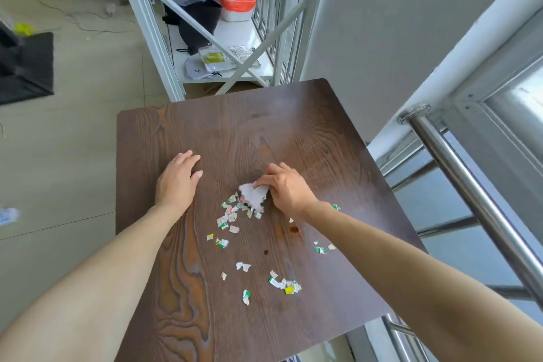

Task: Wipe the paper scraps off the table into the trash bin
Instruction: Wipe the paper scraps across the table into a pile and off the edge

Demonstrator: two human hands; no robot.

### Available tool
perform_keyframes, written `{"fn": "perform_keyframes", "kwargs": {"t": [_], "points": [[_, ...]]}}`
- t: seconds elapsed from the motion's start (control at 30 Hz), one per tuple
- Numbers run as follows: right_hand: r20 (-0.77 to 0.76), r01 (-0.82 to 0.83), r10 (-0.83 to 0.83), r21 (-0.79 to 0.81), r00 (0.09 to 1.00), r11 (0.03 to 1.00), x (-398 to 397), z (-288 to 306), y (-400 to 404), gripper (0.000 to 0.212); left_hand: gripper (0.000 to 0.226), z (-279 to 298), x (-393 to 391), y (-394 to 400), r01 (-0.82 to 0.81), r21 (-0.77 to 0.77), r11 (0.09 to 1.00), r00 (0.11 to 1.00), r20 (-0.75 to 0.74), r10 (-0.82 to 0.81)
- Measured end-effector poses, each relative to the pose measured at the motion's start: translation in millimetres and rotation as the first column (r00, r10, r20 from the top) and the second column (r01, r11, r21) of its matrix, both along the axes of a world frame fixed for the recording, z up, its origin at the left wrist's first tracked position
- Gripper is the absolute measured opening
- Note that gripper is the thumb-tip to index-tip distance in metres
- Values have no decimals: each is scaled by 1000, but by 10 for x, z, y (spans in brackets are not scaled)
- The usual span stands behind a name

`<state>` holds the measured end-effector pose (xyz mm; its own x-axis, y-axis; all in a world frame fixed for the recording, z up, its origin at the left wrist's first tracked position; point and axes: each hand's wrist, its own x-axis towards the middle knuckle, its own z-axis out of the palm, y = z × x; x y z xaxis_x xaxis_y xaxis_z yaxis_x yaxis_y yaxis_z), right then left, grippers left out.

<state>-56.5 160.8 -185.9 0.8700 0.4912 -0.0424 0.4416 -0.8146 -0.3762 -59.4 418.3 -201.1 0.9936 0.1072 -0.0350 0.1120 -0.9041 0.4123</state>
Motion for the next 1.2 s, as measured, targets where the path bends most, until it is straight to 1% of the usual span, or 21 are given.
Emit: {"fn": "perform_keyframes", "kwargs": {"t": [0.07, 0.13, 0.17, 0.23, 0.3, 0.33, 0.4, 0.47, 0.6, 0.73, 0.83, 0.97, 1.1, 1.13, 1.2], "points": [[51, 43, -45, 38, 998, 998, 126, 87, -108, 38, 40, 20, 12, -21, -4, 24, 1000, 1000, -7, 4], [98, 168, -175, 77, 980, 983, 340, 171, -258, 41, 40, 34, 20, -48, -8, 53, 999, 1000, -3, 8], [115, 233, -240, 70, 964, 970, 469, 204, -358, 44, 39, 38, 26, -60, -8, 68, 998, 1000, -3, 9], [134, 370, -370, 27, 919, 929, 706, 259, -599, 44, 38, 37, 40, -76, -13, 92, 996, 1000, -4, 14], [155, 516, -508, -16, 848, 857, 872, 240, -835, 40, 38, 21, 49, -83, -23, 110, 994, 1000, 5, 23], [148, 573, -563, -30, 813, 819, 913, 204, -919, 41, 37, 10, 55, -89, -30, 111, 993, 999, 14, 29], [79, 638, -634, -44, 769, 768, 899, 107, -975, 46, 37, -1, 60, -106, -40, 105, 994, 999, 29, 37], [19, 659, -659, -12, 752, 752, 793, -4, -908, 49, 38, -10, 61, -130, -37, 104, 994, 999, 36, 34], [-9, 643, -644, 76, 765, 762, 508, -123, -657, 53, 39, -24, 48, -150, -39, 84, 996, 999, 31, 37], [-42, 571, -570, 59, 821, 818, 197, -146, -385, 54, 39, 11, 50, -163, -46, 87, 995, 999, 11, 45], [-56, 517, -514, 77, 856, 853, -68, -134, -96, 53, 40, 39, 47, -175, -49, 92, 995, 999, -10, 50], [-79, 418, -412, 87, 908, 904, -433, -145, 253, 51, 43, 79, 37, -149, -9, 74, 997, 999, -52, 13], [-122, 262, -251, 88, 960, 961, -541, -47, 301, 49, 48, 110, 5, -83, 25, 48, 999, 993, -113, -19], [-112, 244, -233, 95, 966, 965, -519, 5, 264, 47, 48, 115, -10, -52, 35, 36, 999, 992, -123, -30], [-49, 264, -259, 119, 965, 957, -444, 128, 126, 39, 46, 128, -57, -2, 58, 12, 998, 992, -113, -56]]}}
